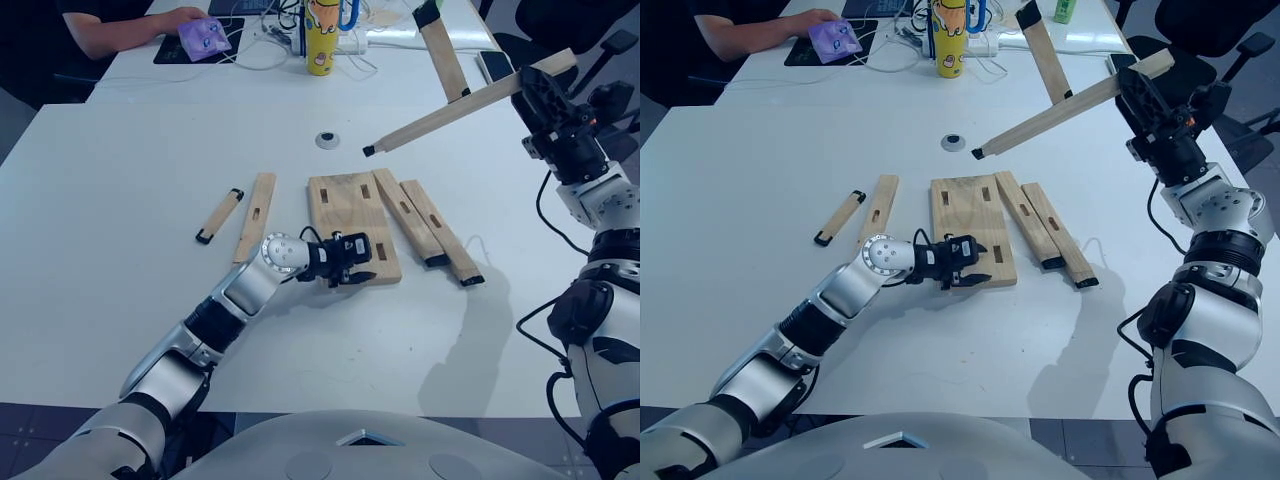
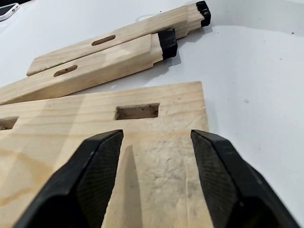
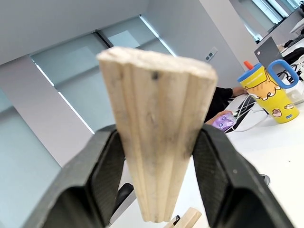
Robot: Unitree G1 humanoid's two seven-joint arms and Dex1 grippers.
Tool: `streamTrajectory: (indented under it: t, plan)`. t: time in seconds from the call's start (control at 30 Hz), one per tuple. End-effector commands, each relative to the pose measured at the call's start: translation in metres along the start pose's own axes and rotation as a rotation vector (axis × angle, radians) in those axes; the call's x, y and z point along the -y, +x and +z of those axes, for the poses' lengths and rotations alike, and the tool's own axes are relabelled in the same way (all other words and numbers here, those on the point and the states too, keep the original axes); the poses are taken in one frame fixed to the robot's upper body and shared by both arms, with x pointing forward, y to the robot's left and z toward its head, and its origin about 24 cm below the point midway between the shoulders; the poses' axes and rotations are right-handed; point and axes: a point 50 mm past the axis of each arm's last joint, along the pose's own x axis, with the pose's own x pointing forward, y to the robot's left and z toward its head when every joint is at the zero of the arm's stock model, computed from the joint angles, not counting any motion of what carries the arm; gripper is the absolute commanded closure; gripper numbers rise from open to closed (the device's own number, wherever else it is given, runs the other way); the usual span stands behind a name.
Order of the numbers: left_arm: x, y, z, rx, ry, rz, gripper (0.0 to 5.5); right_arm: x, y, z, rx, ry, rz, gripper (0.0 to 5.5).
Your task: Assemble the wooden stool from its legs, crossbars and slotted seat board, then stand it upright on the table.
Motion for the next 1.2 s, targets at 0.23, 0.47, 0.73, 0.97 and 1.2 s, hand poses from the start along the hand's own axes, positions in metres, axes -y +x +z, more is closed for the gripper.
streamTrajectory:
  t: [0.23, 0.47, 0.73, 0.97, 1.2]
  plan:
    - [0.009, -0.018, 0.011, 0.125, -0.100, -0.027, 2.85, -0.007, 0.010, -0.004, -0.059, -0.020, 0.070, 3.46]
    - [0.016, -0.002, 0.003, 0.010, -0.015, -0.014, 2.85, -0.008, 0.011, -0.010, -0.068, -0.006, 0.081, 3.46]
    - [0.014, 0.006, -0.011, -0.136, 0.018, 0.009, 2.85, -0.010, 0.014, -0.014, -0.079, -0.004, 0.090, 3.46]
    - [0.011, -0.018, -0.034, -0.219, -0.103, -0.003, 2.85, -0.013, 0.012, -0.018, -0.141, -0.067, 0.081, 3.46]
    - [0.018, -0.043, -0.050, -0.196, -0.216, -0.033, 2.85, -0.025, 0.014, -0.037, -0.330, -0.202, 0.131, 3.46]
